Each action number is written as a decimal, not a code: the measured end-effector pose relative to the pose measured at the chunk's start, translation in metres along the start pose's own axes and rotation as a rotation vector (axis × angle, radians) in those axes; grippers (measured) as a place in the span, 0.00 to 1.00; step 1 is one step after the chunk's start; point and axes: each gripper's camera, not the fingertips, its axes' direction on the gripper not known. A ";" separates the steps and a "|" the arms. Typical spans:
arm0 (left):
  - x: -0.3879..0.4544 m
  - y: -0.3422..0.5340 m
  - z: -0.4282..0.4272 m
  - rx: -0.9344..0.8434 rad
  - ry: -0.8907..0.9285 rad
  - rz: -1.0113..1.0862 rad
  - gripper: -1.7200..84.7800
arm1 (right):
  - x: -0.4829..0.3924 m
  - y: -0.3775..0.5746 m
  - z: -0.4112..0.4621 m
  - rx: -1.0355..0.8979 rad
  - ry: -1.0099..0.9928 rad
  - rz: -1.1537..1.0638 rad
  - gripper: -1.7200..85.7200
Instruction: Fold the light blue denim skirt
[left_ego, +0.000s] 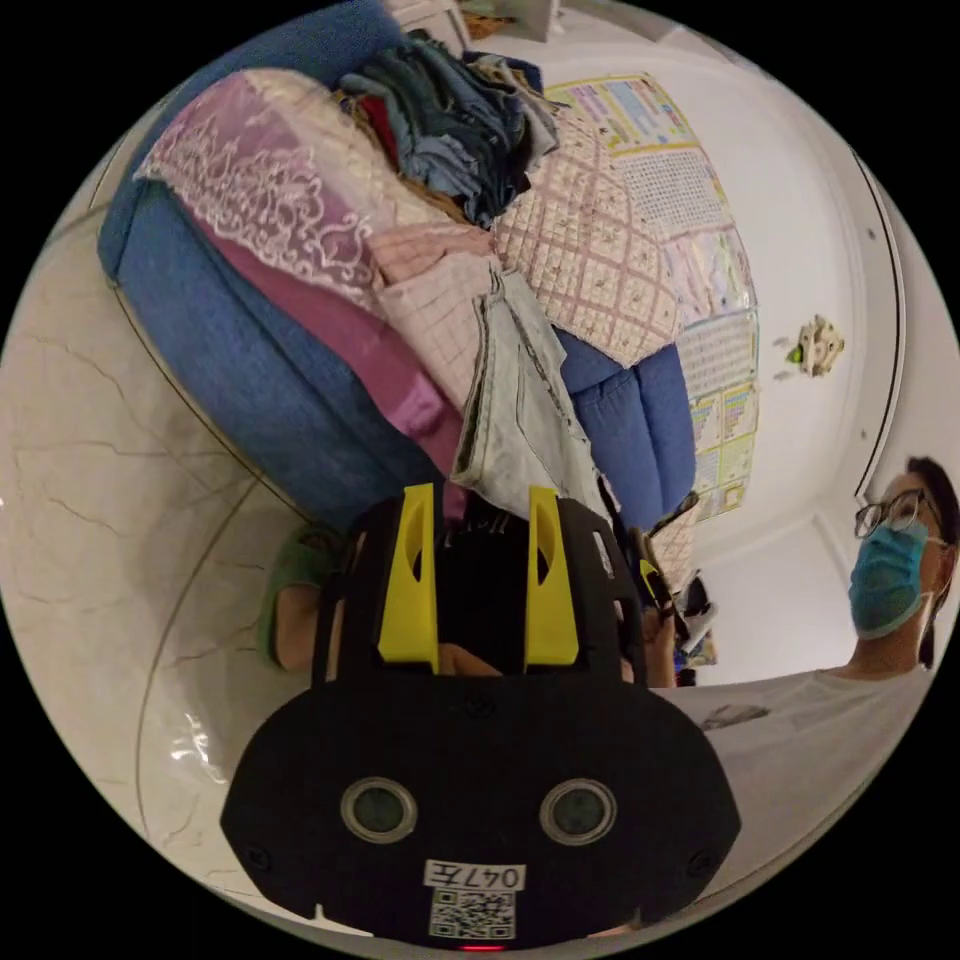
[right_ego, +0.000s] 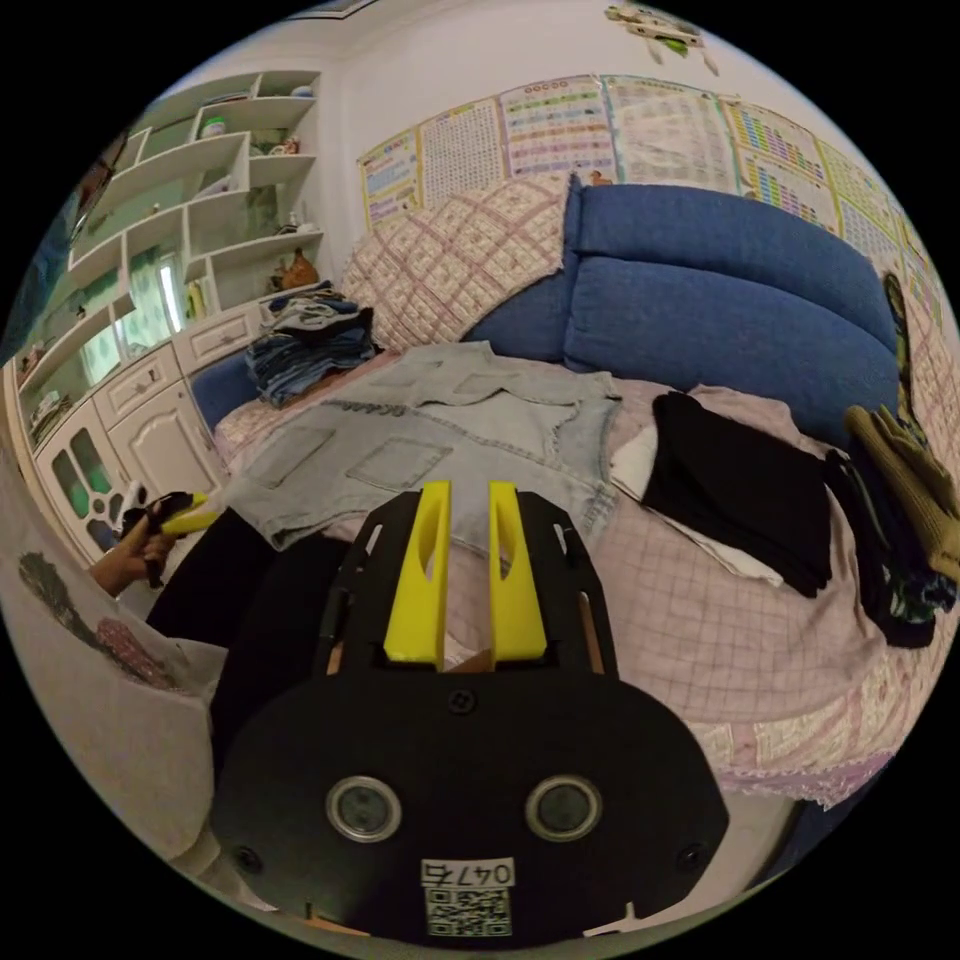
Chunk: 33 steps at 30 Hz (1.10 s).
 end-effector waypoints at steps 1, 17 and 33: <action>-0.006 -0.004 -0.005 0.002 0.013 -0.006 0.18 | -0.008 -0.002 -0.006 0.006 -0.018 -0.027 0.04; -0.034 -0.016 -0.097 -0.038 0.089 0.040 0.15 | -0.034 0.042 -0.091 -0.148 0.168 -0.073 0.06; -0.053 0.042 -0.160 -0.044 0.163 0.075 0.03 | -0.104 0.038 -0.097 -0.250 0.355 -0.422 0.08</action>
